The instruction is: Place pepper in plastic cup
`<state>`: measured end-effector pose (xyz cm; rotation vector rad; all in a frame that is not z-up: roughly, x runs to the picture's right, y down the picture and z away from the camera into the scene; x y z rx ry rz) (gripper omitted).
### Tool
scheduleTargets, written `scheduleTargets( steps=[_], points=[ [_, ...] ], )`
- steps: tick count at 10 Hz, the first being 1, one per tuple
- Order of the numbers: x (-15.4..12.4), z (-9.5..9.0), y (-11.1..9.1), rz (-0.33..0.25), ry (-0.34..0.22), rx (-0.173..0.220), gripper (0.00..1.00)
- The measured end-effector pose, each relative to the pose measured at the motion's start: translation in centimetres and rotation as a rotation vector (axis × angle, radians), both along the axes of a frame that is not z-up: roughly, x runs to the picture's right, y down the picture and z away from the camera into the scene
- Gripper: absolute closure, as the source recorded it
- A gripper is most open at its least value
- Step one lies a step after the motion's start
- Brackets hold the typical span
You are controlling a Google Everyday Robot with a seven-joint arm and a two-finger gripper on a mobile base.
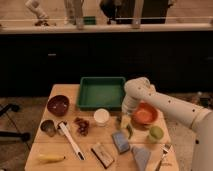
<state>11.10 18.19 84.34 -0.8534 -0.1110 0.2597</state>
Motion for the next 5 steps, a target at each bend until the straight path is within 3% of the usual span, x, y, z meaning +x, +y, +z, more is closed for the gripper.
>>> scheduleTargets(
  steps=[3,5],
  points=[
    [-0.11,0.69,0.27,0.051,0.095,-0.012,0.33],
    [-0.50,1.20,0.25,0.083,0.149,0.004,0.33]
  ],
)
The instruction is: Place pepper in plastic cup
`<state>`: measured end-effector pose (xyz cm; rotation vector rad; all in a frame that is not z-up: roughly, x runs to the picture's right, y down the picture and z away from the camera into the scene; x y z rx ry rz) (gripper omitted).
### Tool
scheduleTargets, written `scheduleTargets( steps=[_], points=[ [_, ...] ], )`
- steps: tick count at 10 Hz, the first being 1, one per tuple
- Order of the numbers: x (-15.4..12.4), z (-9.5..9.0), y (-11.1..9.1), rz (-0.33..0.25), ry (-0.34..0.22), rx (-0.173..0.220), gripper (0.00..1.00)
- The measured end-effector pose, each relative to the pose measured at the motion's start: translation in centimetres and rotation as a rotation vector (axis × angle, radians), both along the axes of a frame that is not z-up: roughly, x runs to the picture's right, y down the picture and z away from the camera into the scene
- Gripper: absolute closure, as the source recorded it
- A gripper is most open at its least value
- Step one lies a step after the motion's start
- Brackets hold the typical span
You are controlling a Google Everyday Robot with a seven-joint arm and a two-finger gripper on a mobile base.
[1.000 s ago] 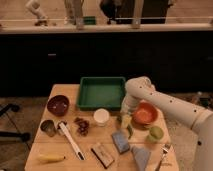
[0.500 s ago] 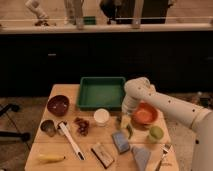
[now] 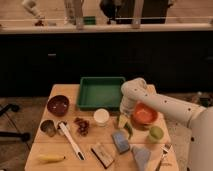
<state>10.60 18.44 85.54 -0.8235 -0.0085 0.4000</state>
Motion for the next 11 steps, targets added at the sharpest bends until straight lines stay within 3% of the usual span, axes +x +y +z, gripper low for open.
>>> scheduleTargets(
  steps=[4,9,11],
  points=[
    [0.5,1.0,0.5,0.041,0.056,0.017,0.33],
    [1.2,2.0,1.2,0.066,0.061,-0.002,0.33],
    [1.5,2.0,1.1,0.063,0.064,-0.001,0.46]
  ],
)
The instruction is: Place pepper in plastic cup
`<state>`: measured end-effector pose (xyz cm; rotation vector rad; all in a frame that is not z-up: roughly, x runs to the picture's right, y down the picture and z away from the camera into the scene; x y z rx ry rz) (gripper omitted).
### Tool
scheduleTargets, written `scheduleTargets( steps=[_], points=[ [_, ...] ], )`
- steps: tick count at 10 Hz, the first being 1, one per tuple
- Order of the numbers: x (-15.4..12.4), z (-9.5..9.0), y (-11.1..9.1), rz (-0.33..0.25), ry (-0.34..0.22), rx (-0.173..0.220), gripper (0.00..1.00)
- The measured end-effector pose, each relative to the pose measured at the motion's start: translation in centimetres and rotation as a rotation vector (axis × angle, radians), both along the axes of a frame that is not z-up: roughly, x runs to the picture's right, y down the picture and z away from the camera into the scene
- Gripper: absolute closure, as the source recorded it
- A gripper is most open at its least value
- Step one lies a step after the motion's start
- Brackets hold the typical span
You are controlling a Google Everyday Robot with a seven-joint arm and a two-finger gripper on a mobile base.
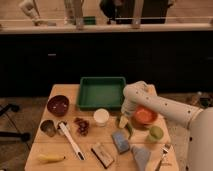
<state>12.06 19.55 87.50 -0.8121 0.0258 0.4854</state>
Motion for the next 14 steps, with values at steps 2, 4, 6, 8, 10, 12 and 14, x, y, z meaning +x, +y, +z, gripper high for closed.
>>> scheduleTargets(
  steps=[2,4,6,8,10,12,14],
  points=[
    [0.1,0.2,0.1,0.007,-0.004,-0.009,0.67],
    [0.5,0.0,0.3,0.005,-0.002,-0.015,0.87],
    [0.5,-0.1,0.2,0.004,-0.002,-0.016,1.00],
    [0.6,0.3,0.4,-0.003,-0.007,-0.015,1.00],
    [0.7,0.3,0.5,-0.006,-0.009,-0.014,1.00],
    [0.7,0.3,0.4,-0.008,-0.010,-0.015,1.00],
    [0.4,-0.7,-0.2,-0.039,-0.012,0.006,1.00]
  ],
)
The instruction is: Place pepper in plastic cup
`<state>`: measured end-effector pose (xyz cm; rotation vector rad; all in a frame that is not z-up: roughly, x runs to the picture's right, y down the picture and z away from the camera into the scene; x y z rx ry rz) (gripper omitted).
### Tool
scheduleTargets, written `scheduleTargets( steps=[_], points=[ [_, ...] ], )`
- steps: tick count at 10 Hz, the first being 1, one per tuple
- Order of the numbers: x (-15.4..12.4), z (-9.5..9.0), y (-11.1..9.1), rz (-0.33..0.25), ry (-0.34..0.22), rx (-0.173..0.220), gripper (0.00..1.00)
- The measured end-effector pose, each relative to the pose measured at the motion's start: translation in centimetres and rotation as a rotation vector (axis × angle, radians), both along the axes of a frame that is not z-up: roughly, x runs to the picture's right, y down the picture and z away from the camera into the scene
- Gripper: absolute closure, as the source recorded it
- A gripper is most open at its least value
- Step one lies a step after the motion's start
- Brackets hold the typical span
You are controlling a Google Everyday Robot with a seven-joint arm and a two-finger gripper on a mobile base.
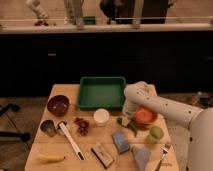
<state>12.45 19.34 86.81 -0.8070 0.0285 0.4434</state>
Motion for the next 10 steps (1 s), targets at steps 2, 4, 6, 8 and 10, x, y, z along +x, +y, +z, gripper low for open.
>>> scheduleTargets(
  steps=[2,4,6,8,10],
  points=[
    [-0.7,-1.8,-1.5,-0.030,-0.007,0.039,1.00],
    [-1.2,-2.8,-2.7,-0.049,-0.011,0.074,1.00],
    [-1.3,-3.7,-3.6,-0.060,-0.012,0.100,1.00],
    [-1.1,-4.8,-4.7,-0.072,-0.004,0.127,1.00],
    [-0.4,-5.5,-5.4,-0.079,0.003,0.142,1.00]
  ],
)
